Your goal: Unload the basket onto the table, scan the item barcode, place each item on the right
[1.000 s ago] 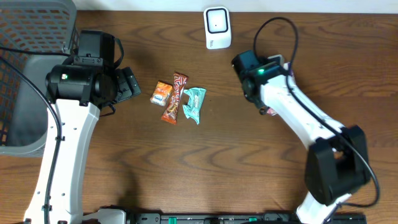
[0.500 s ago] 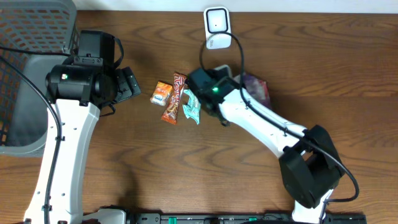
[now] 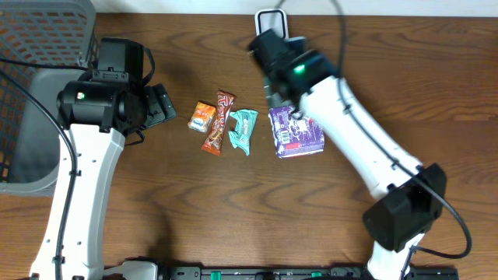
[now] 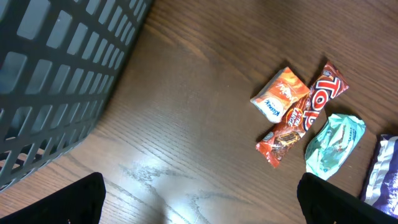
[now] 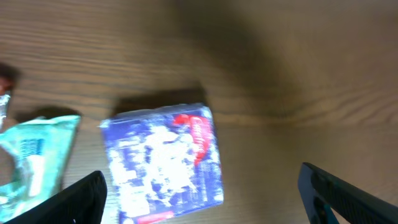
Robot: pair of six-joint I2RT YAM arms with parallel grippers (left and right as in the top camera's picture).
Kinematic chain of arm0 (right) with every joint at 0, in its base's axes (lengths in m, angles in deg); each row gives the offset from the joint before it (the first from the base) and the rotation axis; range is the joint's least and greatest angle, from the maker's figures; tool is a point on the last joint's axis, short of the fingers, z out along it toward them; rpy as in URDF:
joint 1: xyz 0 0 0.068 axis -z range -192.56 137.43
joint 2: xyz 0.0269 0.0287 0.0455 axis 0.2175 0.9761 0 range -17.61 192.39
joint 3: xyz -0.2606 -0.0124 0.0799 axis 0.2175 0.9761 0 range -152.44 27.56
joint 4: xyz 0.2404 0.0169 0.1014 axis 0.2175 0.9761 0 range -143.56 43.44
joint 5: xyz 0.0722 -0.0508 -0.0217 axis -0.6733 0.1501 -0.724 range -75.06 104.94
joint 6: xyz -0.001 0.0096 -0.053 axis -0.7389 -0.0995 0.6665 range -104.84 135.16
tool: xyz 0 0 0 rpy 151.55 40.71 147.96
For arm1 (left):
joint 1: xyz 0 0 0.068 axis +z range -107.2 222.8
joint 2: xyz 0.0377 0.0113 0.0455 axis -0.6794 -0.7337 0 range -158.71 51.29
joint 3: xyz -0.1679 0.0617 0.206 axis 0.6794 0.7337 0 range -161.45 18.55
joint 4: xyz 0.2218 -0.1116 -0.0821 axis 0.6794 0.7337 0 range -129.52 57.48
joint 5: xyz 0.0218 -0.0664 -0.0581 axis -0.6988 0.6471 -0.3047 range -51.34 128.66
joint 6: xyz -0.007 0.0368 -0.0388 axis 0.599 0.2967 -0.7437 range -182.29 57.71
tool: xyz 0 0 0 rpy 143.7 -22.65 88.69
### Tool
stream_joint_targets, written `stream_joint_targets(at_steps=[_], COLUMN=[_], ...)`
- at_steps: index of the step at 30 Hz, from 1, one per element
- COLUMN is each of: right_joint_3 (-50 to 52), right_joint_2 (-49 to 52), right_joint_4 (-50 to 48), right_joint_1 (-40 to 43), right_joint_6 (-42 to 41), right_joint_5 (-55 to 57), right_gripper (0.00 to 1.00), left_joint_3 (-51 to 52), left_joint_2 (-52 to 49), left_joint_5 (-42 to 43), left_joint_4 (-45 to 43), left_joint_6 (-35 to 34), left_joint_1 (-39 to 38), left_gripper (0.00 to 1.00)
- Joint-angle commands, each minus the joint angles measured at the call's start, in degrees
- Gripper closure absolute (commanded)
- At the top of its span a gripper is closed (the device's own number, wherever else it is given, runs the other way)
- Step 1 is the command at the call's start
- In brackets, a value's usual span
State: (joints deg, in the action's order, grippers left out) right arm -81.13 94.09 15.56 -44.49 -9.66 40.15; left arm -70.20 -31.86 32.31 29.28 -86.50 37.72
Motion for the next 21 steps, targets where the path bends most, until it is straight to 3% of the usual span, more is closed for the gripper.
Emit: stream_joint_targets(at_steps=[1, 5, 8, 16, 21], right_joint_3=[0.24, 2.78, 6.01, 22.95, 36.83], right_joint_2=[-0.31, 0.00, 0.00, 0.00, 0.00], right_joint_4=[0.46, -0.35, -1.92, -16.92, -32.48], right_joint_1=[8.55, 16.68, 21.38, 29.62, 30.71], right_joint_6=[5.88, 16.85, 21.42, 21.97, 21.66], right_joint_5=[-16.74, -38.05, -45.97, -60.72, -69.99], right_gripper=[0.07, 0.11, 0.16, 0.18, 0.20], left_joint_3=[-0.20, -0.20, -0.20, -0.20, -0.20], left_joint_2=[-0.15, -0.15, -0.15, -0.15, -0.15], left_joint_5=[-0.33, -0.33, -0.33, -0.33, -0.33], left_joint_4=[0.17, 0.17, 0.17, 0.17, 0.17], left_joint_6=[-0.55, -0.55, -0.55, -0.55, -0.55], left_joint_1=[0.04, 0.04, 0.04, 0.04, 0.04], left_gripper=[0.02, 0.02, 0.02, 0.02, 0.02])
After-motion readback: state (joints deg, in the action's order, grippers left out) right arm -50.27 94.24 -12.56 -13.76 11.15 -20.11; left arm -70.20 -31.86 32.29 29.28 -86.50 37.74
